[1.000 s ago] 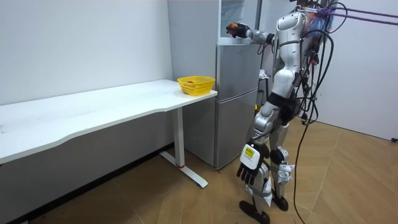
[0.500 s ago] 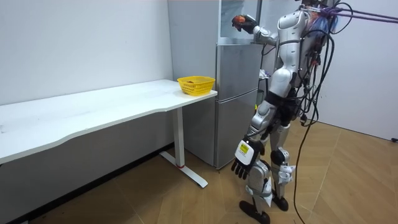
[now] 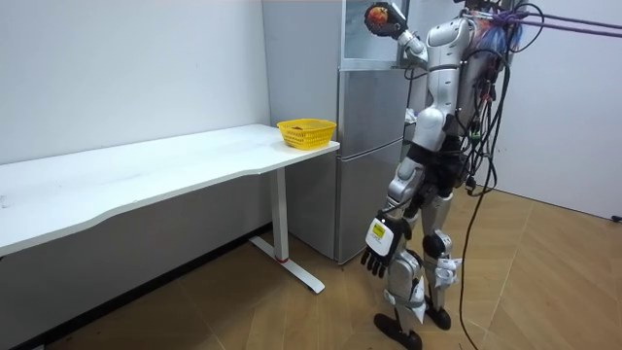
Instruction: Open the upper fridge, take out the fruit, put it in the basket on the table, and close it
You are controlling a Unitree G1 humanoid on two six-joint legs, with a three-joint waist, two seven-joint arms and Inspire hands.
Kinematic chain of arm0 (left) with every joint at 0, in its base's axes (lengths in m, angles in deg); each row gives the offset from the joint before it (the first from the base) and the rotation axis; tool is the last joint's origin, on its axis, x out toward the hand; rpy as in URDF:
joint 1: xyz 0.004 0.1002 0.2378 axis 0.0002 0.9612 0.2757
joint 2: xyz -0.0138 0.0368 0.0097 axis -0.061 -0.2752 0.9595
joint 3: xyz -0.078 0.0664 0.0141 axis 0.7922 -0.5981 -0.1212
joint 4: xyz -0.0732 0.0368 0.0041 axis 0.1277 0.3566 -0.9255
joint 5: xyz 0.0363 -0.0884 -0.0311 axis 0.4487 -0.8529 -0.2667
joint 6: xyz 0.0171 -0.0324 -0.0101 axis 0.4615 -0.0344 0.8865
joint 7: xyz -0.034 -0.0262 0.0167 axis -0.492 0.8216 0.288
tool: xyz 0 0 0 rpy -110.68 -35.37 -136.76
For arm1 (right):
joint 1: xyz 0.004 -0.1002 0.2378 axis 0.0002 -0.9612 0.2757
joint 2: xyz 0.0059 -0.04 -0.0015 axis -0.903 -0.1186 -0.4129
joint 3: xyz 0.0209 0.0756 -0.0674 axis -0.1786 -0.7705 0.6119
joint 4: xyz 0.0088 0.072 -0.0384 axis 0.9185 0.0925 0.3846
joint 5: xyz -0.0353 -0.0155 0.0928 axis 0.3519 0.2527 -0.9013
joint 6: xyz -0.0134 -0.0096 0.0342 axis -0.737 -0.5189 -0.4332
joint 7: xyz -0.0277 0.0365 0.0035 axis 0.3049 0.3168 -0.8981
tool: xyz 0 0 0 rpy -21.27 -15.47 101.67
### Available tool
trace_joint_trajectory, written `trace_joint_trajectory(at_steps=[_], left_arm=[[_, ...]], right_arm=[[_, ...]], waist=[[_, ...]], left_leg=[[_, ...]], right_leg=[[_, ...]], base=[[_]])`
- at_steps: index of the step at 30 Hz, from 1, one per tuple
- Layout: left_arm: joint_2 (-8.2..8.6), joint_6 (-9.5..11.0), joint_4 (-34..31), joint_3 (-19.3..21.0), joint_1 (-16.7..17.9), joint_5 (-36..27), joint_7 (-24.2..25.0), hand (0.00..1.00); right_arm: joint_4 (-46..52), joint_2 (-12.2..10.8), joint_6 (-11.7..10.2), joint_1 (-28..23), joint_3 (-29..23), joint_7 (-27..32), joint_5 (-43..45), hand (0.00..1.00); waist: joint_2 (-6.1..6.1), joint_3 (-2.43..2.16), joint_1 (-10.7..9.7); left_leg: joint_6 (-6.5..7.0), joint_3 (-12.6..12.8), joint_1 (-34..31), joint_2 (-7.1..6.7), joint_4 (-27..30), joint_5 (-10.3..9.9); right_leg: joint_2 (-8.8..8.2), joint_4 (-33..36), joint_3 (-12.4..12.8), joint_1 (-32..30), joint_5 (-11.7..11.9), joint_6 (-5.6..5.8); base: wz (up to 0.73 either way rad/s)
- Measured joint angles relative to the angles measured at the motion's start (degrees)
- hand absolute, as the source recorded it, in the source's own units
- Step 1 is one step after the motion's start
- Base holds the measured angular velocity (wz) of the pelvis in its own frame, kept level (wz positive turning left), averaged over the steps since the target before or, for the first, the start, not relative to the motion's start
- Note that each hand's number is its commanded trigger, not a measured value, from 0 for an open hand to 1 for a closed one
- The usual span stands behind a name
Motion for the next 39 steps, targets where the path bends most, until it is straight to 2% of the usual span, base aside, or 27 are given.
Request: trace_joint_trajectory(at_steps=[3, 7, 12, 14, 21, 23, 26, 29, 32, 39], left_arm=[[0.0, 0.55, 1.07, -0.5, -0.04, 0.04, 0.07, 0.0], [-0.01, 0.79, 2.69, -1.06, -0.58, 0.07, 0.12, 0.0], [-0.02, 0.94, 3.49, -1.1, -1.36, 0.13, 1.77, 0.0], [-0.02, 0.95, 3.51, -1.16, -1.45, 0.02, 3.04, 0.0], [-0.07, 1.5, 3.82, -2.06, -2.42, -0.03, 4.0, 0.0], [-0.08, 1.59, 3.95, -2.71, -3.22, 0.0, 3.96, 0.0], [-0.12, 1.69, 4.04, -3.02, -3.63, -0.1, 3.92, 0.0], [-0.55, 1.8, 4.07, -4.8, -3.65, -0.11, 3.98, 0.0], [-0.65, 1.8, 4.31, -5.53, -3.7, -0.05, 4.22, 0.0], [-1.01, 1.75, 4.09, -5.57, -4.03, -0.01, 5.31, 0.0]], right_arm=[[2.28, -1.35, -0.96, -0.18, 1.18, -0.56, 2.73, 1.0], [3.71, -1.56, -1.24, -0.21, 4.72, -3.55, 5.13, 1.0], [4.16, -1.81, -1.38, -0.2, 7.42, -8.41, 7.0, 1.0], [4.26, -3.37, -1.68, -0.2, 8.32, -10.41, 9.35, 1.0], [4.84, -5.89, -1.76, 0.0, 12.9, -13.2, 13.49, 1.0], [4.83, -6.46, -1.74, 0.33, 13.86, -13.71, 14.36, 1.0], [4.83, -6.7, -1.84, 0.96, 15.23, -13.76, 14.86, 1.0], [4.1, -6.69, -1.99, 2.21, 16.73, -13.76, 14.82, 1.0], [3.23, -6.7, -2.32, 2.77, 17.88, -13.74, 15.4, 1.0], [0.89, -6.62, -2.19, 2.73, 21.22, -13.87, 16.11, 1.0]], waist=[[-0.03, -0.01, 0.22], [-0.45, -0.26, 1.76], [-1.26, -0.23, 3.76], [-1.32, -0.18, 4.2], [-1.21, -0.04, 5.27], [-1.29, 0.01, 6.27], [-1.64, 0.19, 7.52], [-2.39, 0.57, 7.75], [-2.8, 0.74, 8.1], [-3.35, 0.66, 9.31]], left_leg=[[0.0, 0.04, 0.41, 0.0, -0.16, 0.0], [-0.02, 0.85, 1.03, 0.15, -1.04, 0.0], [0.01, 0.8, 0.87, 0.08, -0.93, -0.03], [0.07, 0.55, 0.48, -0.02, -0.67, -0.06], [0.17, -0.85, -1.13, -0.07, 0.74, -0.25], [0.17, -1.18, -1.24, -0.11, 0.76, -0.25], [0.15, -1.32, -1.15, -0.11, 0.76, -0.24], [0.13, -1.51, -1.14, -0.13, 0.85, -0.23], [0.14, -1.54, -1.14, -0.2, 0.91, -0.26], [0.1, -1.77, -1.33, -0.16, 0.96, -0.27]], right_leg=[[0.02, 0.0, 0.12, 0.27, 0.01, -0.01], [0.04, 0.09, 0.45, 0.4, 0.03, -0.03], [-0.03, 0.08, 0.34, 0.53, 0.04, -0.02], [-0.09, 0.05, 0.2, 0.45, 0.07, 0.0], [-0.15, 0.05, -1.46, 0.13, 0.07, 0.01], [-0.13, 0.05, -1.55, 0.11, 0.07, 0.02], [-0.09, 0.08, -1.54, 0.25, 0.07, 0.02], [-0.09, 0.08, -1.68, 0.38, 0.07, 0.02], [-0.13, 0.08, -1.68, 0.37, 0.07, 0.02], [-0.14, 0.12, -2.27, 0.3, 0.07, 0.02]], base=[[-0.02], [-0.09], [0.0], [0.06], [0.12], [0.07], [0.01], [0.01], [0.0], [0.02]])
